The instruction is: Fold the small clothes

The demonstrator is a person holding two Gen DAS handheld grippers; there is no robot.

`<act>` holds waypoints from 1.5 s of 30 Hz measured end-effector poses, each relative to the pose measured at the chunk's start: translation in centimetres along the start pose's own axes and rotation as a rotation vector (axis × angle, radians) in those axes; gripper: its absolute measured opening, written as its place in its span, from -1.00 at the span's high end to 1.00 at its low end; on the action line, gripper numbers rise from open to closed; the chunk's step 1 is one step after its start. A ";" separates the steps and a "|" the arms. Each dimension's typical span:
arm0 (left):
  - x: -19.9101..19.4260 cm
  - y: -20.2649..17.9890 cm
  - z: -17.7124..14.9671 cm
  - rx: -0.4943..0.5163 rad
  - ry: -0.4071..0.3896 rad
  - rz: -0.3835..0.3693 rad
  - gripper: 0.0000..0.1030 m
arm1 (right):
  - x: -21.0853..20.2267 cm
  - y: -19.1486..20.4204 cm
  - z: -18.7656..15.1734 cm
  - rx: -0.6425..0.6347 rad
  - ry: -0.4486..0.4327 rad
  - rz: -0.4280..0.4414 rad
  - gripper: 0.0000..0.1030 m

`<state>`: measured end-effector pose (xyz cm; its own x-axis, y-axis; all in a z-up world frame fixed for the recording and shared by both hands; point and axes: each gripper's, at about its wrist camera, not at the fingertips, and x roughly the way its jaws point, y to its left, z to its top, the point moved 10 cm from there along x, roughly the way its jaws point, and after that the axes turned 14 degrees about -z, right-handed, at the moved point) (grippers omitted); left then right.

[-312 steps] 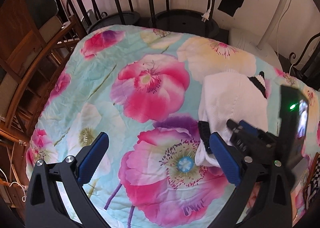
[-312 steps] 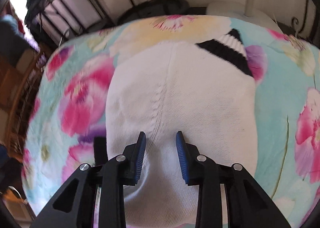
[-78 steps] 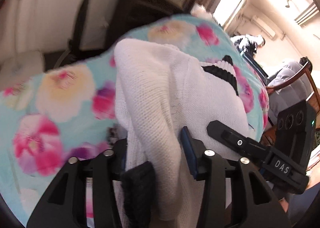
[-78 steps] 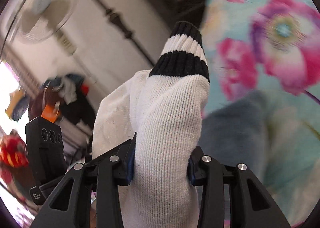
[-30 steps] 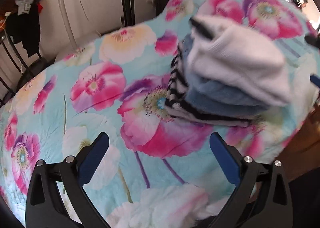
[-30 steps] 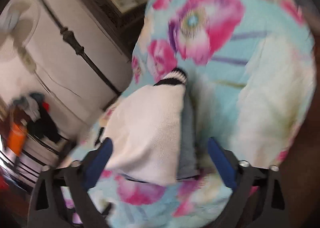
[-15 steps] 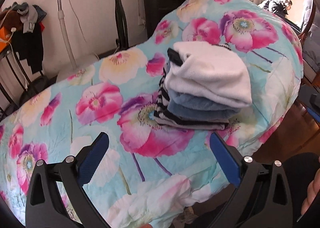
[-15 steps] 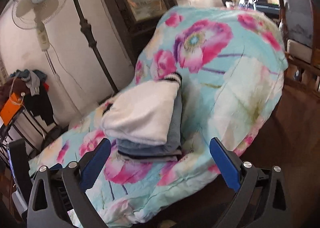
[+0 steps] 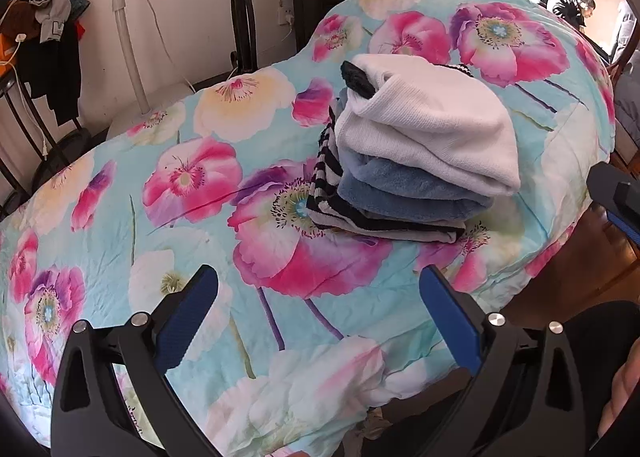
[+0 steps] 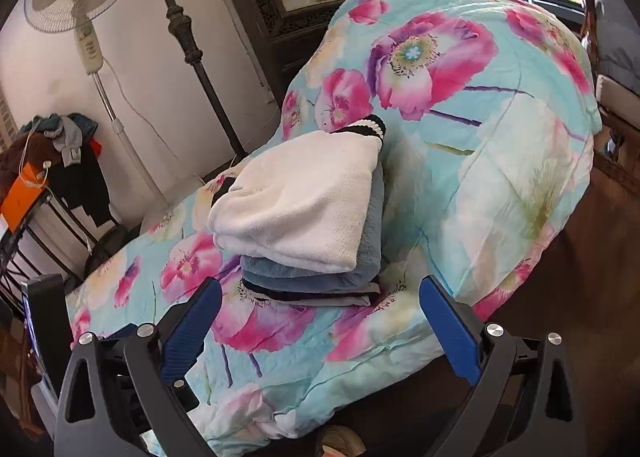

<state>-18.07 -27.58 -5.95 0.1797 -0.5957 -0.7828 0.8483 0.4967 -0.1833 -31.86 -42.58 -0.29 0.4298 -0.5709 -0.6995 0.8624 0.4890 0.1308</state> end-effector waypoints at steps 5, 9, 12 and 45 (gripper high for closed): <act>0.2 -0.4 -0.1 0.024 0.015 0.022 -0.90 | 0.1 0.0 0.0 0.008 0.007 0.011 -0.93; 0.4 -0.7 -0.4 0.020 0.025 0.005 -0.90 | 0.0 0.0 -0.1 0.009 0.007 0.010 -0.93; 0.1 -0.8 -0.4 0.023 0.024 0.009 -0.90 | 0.1 0.0 -0.1 0.009 0.010 0.011 -0.93; -2.7 -1.3 1.2 0.103 -0.013 0.088 -0.91 | -0.4 0.6 -0.1 -0.047 -0.024 -0.015 -0.93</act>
<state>-19.08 -27.35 -2.87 0.2610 -0.5612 -0.7854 0.8757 0.4800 -0.0520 -31.53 -42.02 0.02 0.4238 -0.5940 -0.6838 0.8555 0.5106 0.0866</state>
